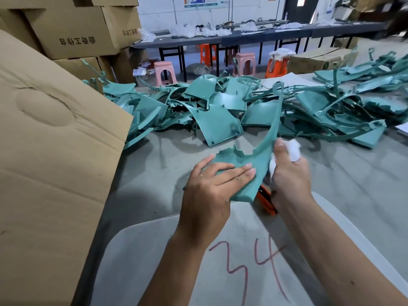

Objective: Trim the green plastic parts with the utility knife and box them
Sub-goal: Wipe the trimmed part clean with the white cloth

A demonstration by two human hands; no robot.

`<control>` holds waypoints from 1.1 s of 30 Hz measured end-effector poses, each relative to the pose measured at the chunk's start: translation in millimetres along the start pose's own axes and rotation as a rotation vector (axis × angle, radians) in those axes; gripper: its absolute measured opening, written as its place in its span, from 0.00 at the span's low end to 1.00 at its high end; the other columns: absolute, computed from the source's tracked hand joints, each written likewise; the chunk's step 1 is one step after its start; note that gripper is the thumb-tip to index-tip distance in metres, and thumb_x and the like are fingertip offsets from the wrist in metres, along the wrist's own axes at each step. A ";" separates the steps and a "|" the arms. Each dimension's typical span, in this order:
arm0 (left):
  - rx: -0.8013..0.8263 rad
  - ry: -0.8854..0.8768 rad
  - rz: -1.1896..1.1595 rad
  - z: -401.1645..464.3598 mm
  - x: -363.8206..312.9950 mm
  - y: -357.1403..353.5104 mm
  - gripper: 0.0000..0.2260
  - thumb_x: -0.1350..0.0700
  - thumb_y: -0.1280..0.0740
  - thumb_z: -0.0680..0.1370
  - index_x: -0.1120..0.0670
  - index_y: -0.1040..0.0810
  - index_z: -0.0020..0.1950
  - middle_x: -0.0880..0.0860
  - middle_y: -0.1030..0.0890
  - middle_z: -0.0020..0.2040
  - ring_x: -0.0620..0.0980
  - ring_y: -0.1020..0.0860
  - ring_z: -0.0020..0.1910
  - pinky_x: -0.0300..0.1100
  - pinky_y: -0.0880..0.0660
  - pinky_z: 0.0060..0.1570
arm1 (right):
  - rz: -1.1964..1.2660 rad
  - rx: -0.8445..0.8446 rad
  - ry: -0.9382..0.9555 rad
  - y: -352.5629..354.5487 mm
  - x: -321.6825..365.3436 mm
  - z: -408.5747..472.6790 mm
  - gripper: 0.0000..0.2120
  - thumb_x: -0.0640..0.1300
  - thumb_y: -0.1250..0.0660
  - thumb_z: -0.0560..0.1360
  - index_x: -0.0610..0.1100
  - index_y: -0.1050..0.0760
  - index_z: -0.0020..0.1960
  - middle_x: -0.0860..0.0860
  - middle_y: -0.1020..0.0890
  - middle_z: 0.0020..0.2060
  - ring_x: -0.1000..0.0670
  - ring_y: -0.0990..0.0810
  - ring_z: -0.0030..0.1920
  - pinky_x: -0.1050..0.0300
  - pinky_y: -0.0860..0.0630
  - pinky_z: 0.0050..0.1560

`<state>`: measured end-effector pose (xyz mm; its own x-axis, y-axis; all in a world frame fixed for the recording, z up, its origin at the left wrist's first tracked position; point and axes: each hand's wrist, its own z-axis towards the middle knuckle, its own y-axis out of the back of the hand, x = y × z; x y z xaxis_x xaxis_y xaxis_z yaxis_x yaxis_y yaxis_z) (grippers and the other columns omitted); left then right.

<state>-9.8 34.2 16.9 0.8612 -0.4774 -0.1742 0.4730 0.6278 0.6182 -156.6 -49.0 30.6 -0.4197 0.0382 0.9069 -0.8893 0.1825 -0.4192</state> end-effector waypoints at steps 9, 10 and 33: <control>-0.059 0.102 0.059 -5.3 18.0 10.9 0.17 0.57 0.44 0.86 0.53 0.19 0.68 0.47 0.19 0.66 0.54 0.20 0.61 0.54 0.25 0.61 | 0.112 0.328 -0.283 -5.8 -0.9 -24.9 0.18 0.60 0.35 0.81 0.47 0.16 0.51 0.49 0.12 0.47 0.49 0.13 0.47 0.52 0.15 0.46; -0.053 0.127 0.067 -5.6 18.7 10.0 0.17 0.56 0.44 0.86 0.54 0.19 0.68 0.48 0.19 0.66 0.54 0.20 0.62 0.54 0.25 0.61 | 0.122 0.429 -0.325 -9.7 -1.5 -35.0 0.15 0.57 0.34 0.80 0.47 0.15 0.51 0.48 0.12 0.50 0.48 0.13 0.49 0.52 0.15 0.47; -0.198 0.233 -0.093 -12.1 24.0 3.6 0.13 0.58 0.35 0.84 0.58 0.19 0.67 0.52 0.19 0.66 0.49 0.21 0.67 0.53 0.21 0.63 | 0.124 0.637 -0.295 -4.5 -12.4 -40.5 0.27 0.54 0.32 0.80 0.35 0.25 0.69 0.38 0.16 0.60 0.39 0.16 0.62 0.49 0.18 0.59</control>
<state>14.8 32.5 5.7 0.8211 -0.3992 -0.4078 0.5590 0.7067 0.4338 -140.0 -10.6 23.0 -0.4759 -0.2625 0.8394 -0.7274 -0.4191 -0.5434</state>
